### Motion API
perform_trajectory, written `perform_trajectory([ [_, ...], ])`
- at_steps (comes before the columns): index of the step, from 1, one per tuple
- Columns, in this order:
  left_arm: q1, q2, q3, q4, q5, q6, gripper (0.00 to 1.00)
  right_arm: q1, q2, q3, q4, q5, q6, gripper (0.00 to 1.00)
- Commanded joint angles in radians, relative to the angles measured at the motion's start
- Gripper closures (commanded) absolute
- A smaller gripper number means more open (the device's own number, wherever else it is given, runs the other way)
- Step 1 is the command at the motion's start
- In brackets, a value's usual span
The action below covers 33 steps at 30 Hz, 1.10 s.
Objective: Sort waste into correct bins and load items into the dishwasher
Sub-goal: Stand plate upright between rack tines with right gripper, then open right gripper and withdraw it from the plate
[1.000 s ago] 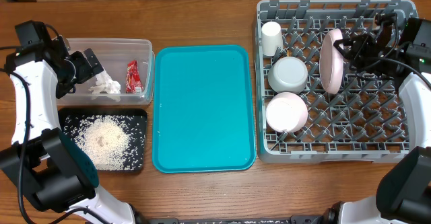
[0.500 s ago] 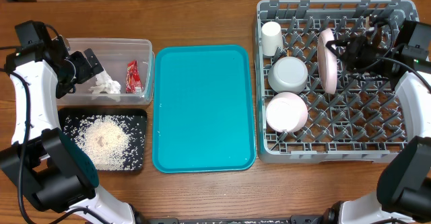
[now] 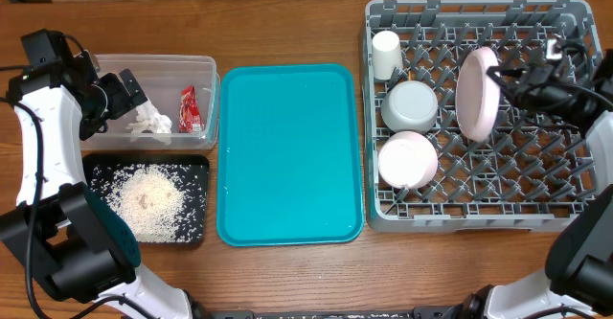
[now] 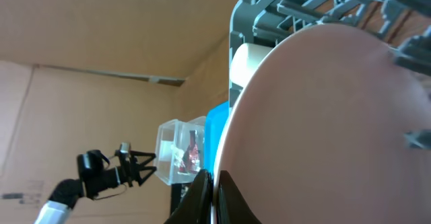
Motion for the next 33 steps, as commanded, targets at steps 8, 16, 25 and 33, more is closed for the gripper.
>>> perform_trajectory([
  [8, -0.013, -0.034, 0.016, -0.002, -0.006, 0.019, 0.0, -0.005, 0.021, -0.019, 0.14, -0.21, 0.151, 0.96],
  [16, -0.013, -0.034, 0.016, -0.002, -0.006, 0.019, 0.0, -0.004, 0.021, -0.021, 0.073, -0.17, 0.071, 0.96],
  [25, -0.013, -0.034, 0.016, -0.002, -0.006, 0.019, 0.0, -0.003, 0.022, -0.022, -0.006, -0.085, -0.016, 0.96],
  [33, -0.013, -0.034, 0.016, -0.002, -0.006, 0.019, 0.0, -0.003, 0.022, -0.022, -0.007, -0.085, -0.015, 0.38],
])
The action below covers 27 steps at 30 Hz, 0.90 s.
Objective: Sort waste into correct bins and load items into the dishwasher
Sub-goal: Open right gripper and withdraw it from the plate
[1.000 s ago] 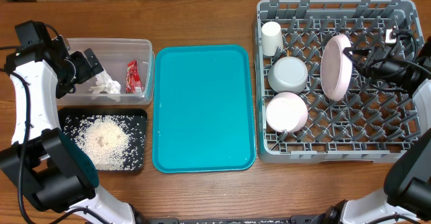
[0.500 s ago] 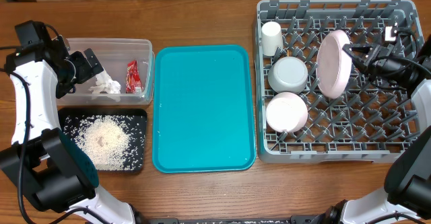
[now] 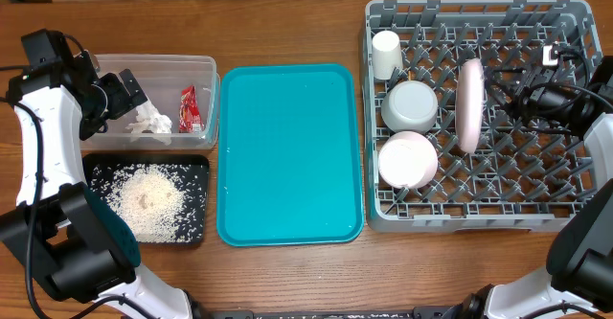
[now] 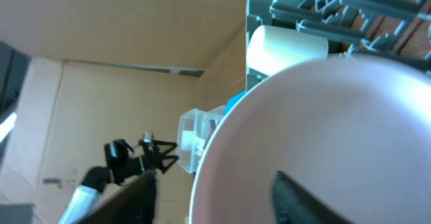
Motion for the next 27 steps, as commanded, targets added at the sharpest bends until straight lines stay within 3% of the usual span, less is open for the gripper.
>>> perform_trajectory([
  [1, -0.013, -0.034, 0.016, -0.002, -0.006, 0.019, 0.0, 0.0, 0.003, 0.0, 0.001, 0.006, -0.009, 0.35],
  [12, -0.013, -0.034, 0.016, -0.002, -0.006, 0.019, 0.0, 0.001, -0.027, 0.1, 0.026, 0.141, 0.126, 0.35],
  [16, -0.013, -0.034, 0.016, -0.002, -0.006, 0.019, 0.0, 0.053, -0.106, 0.236, -0.14, 0.372, 0.05, 0.36],
  [20, -0.013, -0.034, 0.016, -0.002, -0.006, 0.019, 0.0, 0.187, -0.168, 0.325, -0.294, 0.683, -0.1, 0.36],
  [24, -0.013, -0.034, 0.016, -0.002, -0.006, 0.019, 0.0, 0.375, -0.193, 0.335, -0.304, 0.866, -0.196, 0.35],
  [27, -0.013, -0.034, 0.016, -0.002, -0.006, 0.019, 0.0, 0.543, -0.182, 0.335, -0.327, 1.122, -0.215, 0.33],
])
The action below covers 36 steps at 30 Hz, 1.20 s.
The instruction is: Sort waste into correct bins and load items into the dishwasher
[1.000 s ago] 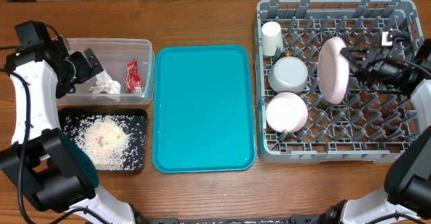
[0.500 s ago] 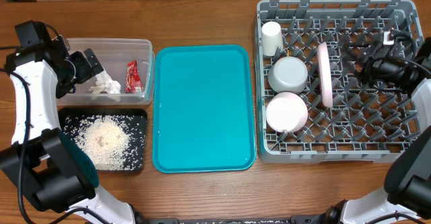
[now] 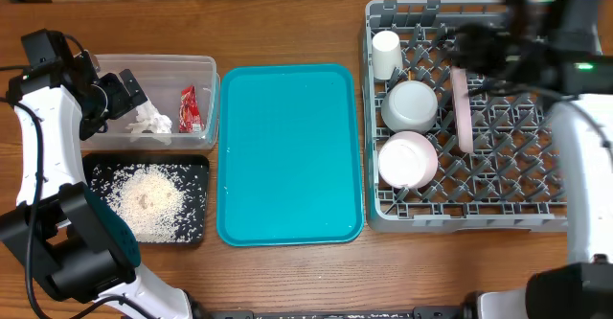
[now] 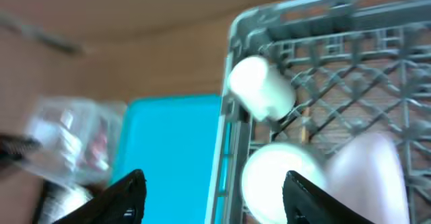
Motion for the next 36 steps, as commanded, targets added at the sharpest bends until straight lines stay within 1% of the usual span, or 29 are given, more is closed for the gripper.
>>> perform_trajectory([
  [1, -0.013, -0.034, 0.016, -0.002, -0.006, 0.019, 0.0, 0.185, 0.018, 0.006, -0.027, 0.436, -0.074, 0.32],
  [3, -0.013, -0.034, 0.016, -0.002, -0.006, 0.019, 0.0, 0.244, 0.038, 0.006, -0.034, 0.51, -0.074, 0.31],
  [5, -0.013, -0.034, 0.016, -0.002, -0.006, 0.019, 0.0, 0.287, 0.066, 0.006, -0.049, 0.539, -0.062, 0.32],
  [8, -0.013, -0.034, 0.016, -0.002, -0.006, 0.019, 0.0, 0.309, 0.121, 0.005, -0.071, 0.517, 0.007, 0.37],
  [10, -0.013, -0.034, 0.016, -0.002, -0.006, 0.019, 0.0, 0.313, 0.15, 0.0, -0.067, 0.454, 0.005, 0.39],
  [13, -0.013, -0.034, 0.016, -0.002, -0.006, 0.019, 0.0, 0.322, 0.197, -0.011, -0.051, 0.399, 0.005, 0.48],
  [17, -0.013, -0.034, 0.016, -0.002, -0.006, 0.019, 0.0, 0.335, 0.251, -0.012, -0.024, 0.399, 0.005, 0.52],
  [19, -0.013, -0.034, 0.016, -0.002, -0.006, 0.019, 0.0, 0.342, 0.271, -0.012, -0.007, 0.399, 0.005, 0.59],
  [22, -0.013, -0.034, 0.016, -0.002, -0.006, 0.019, 0.0, 0.344, 0.29, -0.012, 0.011, 0.399, 0.005, 0.66],
  [26, -0.013, -0.034, 0.016, -0.002, -0.006, 0.019, 0.0, 0.344, 0.305, -0.012, 0.023, 0.399, 0.005, 0.69],
  [28, -0.013, -0.034, 0.016, -0.002, -0.006, 0.019, 0.0, 0.344, 0.316, -0.012, 0.02, 0.398, 0.005, 0.73],
  [36, -0.013, -0.034, 0.016, -0.002, -0.006, 0.019, 0.0, 0.344, 0.343, -0.012, 0.017, 0.369, 0.009, 0.73],
])
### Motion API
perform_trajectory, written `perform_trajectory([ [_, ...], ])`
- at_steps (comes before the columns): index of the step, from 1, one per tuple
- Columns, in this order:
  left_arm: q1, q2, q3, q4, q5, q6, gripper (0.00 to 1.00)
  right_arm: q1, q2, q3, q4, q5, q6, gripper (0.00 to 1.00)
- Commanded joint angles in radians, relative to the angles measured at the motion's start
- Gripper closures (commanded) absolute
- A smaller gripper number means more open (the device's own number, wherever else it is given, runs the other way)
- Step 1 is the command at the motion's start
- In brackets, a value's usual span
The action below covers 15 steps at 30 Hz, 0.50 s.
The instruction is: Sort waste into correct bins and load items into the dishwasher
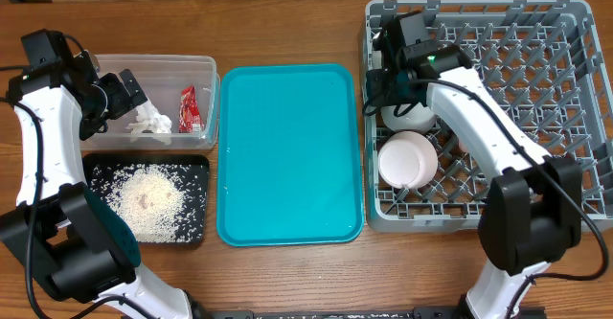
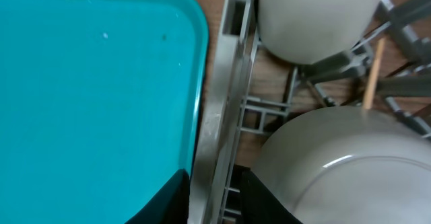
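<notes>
The grey dish rack (image 1: 575, 32) stands at the right with a pale bowl (image 1: 407, 161) upside down near its left side. My right gripper (image 1: 375, 79) reaches down at the rack's left edge. In the right wrist view it (image 2: 214, 187) is open, its fingers either side of the rack's rim (image 2: 219, 116). A white cup (image 2: 316, 15) and a grey bowl (image 2: 343, 163) lie just inside. My forearm covers the rows behind, and no pink plate shows. My left gripper (image 1: 132, 91) hangs open over the clear bin (image 1: 158, 63).
A teal tray (image 1: 290, 151) lies in the middle, its edge close to the rack. The clear bin holds white tissue (image 1: 151, 123) and a red wrapper (image 1: 190, 108). A black tray (image 1: 196, 166) with rice sits at the front left.
My right gripper was up over the rack's back rows beside the standing pink plate. Now it is low at the rack's left rim, next to the cup and grey bowl. The left arm is unchanged.
My right gripper first held the pink plate tilted in the rack. Then the plate stood on edge between the tines with the gripper open to its right. Then the arm was raised over the rack's back, and now the gripper is at the left rim.
</notes>
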Motion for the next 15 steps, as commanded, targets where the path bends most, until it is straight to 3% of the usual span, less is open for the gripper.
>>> perform_trajectory([
  [1, -0.013, -0.034, 0.016, -0.002, -0.006, 0.019, 0.0, 0.001, 0.002, -0.004, 0.009, -0.015, 0.02, 0.73],
  [12, -0.013, -0.034, 0.016, -0.002, -0.006, 0.019, 0.0, 0.041, 0.003, -0.005, -0.01, -0.042, 0.049, 0.79],
  [15, -0.013, -0.034, 0.016, -0.002, -0.006, 0.019, 0.0, 0.045, 0.003, -0.005, -0.018, -0.04, 0.049, 0.85],
])
